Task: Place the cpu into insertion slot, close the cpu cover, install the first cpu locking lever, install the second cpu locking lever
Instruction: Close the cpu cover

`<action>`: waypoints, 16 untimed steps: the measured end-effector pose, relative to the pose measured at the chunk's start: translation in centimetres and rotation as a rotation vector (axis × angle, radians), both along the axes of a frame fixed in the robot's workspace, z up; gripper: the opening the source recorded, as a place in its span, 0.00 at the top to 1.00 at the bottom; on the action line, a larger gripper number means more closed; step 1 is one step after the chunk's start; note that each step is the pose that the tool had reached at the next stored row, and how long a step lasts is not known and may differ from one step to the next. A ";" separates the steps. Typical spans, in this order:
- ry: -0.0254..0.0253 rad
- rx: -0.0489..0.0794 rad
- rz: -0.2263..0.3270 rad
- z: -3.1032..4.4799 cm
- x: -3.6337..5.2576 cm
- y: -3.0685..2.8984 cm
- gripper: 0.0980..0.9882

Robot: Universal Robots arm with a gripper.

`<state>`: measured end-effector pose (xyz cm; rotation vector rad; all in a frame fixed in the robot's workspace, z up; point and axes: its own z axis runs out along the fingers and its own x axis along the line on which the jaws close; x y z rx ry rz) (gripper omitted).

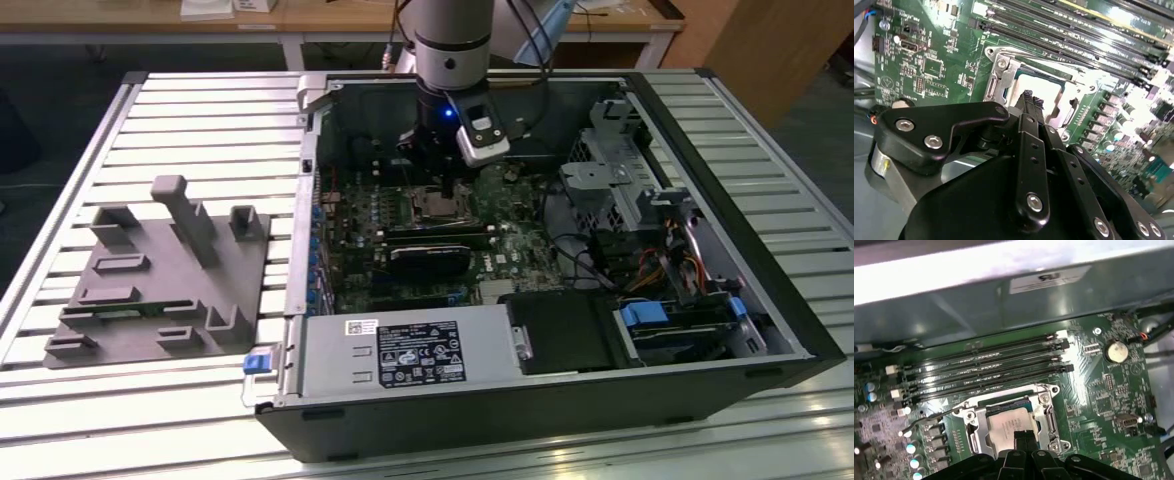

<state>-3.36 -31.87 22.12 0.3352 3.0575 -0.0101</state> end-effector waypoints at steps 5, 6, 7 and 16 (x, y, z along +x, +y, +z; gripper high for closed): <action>0.0001 -0.004 0.039 -0.13 -0.12 0.00 0.99; 0.0001 -0.005 0.046 -0.17 -0.19 -0.01 0.99; 0.0000 -0.004 0.054 -0.21 -0.28 -0.01 0.99; 0.0000 -0.004 0.072 -0.35 -0.62 -0.01 0.99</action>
